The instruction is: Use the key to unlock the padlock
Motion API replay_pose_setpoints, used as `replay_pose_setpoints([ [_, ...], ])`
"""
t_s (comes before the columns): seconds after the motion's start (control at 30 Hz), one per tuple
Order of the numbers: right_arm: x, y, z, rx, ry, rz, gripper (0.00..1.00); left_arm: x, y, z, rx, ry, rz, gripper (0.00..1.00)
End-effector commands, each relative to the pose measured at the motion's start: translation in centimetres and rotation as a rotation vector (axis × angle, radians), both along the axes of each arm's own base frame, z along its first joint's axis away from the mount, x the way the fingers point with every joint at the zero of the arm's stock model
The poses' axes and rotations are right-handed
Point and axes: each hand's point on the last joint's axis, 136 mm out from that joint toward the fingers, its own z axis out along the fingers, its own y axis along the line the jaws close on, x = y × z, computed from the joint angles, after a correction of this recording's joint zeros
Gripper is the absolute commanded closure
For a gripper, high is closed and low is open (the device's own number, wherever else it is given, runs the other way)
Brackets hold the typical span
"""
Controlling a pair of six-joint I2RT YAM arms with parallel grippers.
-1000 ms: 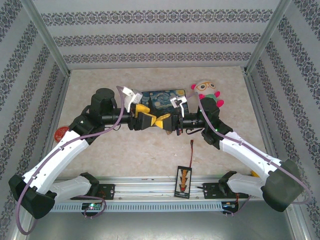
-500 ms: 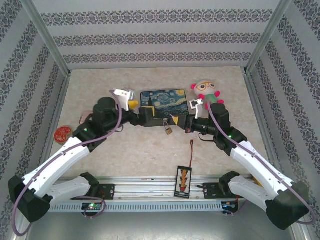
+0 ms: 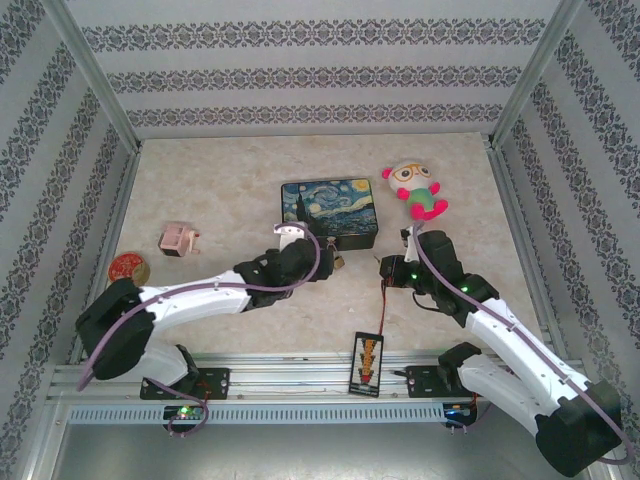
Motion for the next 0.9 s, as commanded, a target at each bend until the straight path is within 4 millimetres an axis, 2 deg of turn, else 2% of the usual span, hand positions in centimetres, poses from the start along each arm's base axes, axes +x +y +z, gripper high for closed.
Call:
replay_pose_setpoints([
  [0.0, 0.6, -1.6, -0.2, -0.024, -0.012, -0.079, 1.00, 1.1, -1.2, 0.3, -0.015, -0.044, 0.093, 0.01],
  [0.27, 1.3, -2.6, 0.0, -0.023, -0.021, -0.116, 1.00, 1.7, -3.5, -4.1, 0.086, 0.065, 0.157, 0.01],
  [0.37, 1.4, -2.8, 0.0, -0.017, -0.023, -0.124, 1.00, 2.2, -4.1, -5.1, 0.127, 0.084, 0.171, 0.01],
  [0.87, 1.8, -3.3, 0.0, 0.032, -0.035, -0.144, 1.00, 4.0, -4.5, -7.4, 0.323, 0.088, 0.201, 0.08],
])
